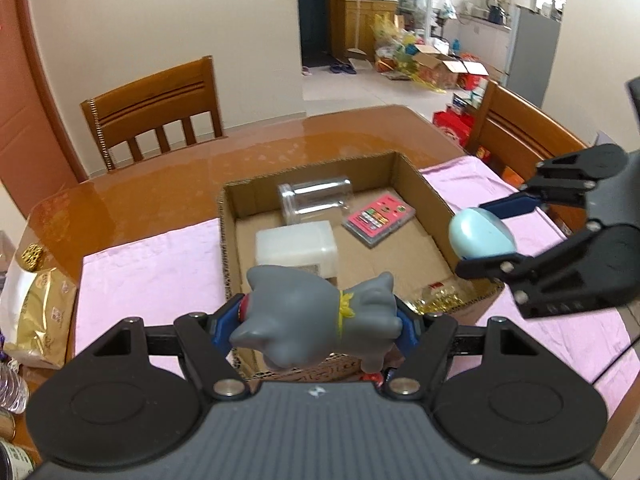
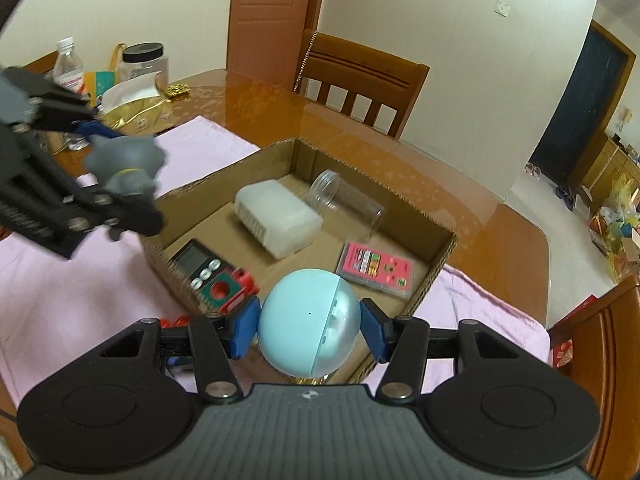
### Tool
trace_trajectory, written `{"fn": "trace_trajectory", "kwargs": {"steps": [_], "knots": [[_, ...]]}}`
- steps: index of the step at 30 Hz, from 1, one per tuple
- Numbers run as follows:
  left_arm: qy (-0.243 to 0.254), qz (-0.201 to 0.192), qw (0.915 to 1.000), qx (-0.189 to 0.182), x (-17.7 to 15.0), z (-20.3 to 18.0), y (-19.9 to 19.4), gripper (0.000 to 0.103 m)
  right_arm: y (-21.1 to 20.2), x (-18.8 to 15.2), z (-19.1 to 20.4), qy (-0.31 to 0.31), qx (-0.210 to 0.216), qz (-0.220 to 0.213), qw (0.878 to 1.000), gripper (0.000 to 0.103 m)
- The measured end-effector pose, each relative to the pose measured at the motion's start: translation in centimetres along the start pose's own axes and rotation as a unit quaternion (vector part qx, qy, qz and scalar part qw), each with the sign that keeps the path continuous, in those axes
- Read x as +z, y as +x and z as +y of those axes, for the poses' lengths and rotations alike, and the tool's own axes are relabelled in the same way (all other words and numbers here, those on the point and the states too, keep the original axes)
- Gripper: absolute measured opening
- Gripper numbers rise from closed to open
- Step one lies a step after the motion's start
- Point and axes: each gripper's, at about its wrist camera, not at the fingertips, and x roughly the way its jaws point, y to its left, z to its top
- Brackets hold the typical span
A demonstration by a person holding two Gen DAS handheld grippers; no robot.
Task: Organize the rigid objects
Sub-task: 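Place the toy cat in the box with the left tool while the right tool places the green case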
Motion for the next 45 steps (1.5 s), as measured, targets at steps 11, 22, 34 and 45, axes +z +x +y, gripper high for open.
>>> {"fn": "trace_trajectory", "kwargs": {"steps": [11, 22, 34, 45], "knots": [[-0.035, -0.009, 0.9987, 0.036, -0.2, 1.9, -1.1, 0.072, 6.9, 2.2, -2.9, 0.041, 0.002, 0.042, 0.998, 0.059], [-0.043, 0.003, 0.9984, 0.038, 0.4, 2.4, 1.3, 0.072, 7.3, 2.4, -3.6, 0.068, -0.017, 0.033, 0.997, 0.100], [-0.066, -0.014, 0.9955, 0.066, 2.4, 2.8, 5.0, 0.101, 5.0, 2.3, -2.8, 0.069, -0.015, 0.028, 0.997, 0.103], [-0.065, -0.020, 0.9941, 0.085, 1.0, 3.3, 3.2, 0.101, 2.2, 0.5, 0.3, 0.092, -0.013, 0.028, 0.995, 0.103]]}}
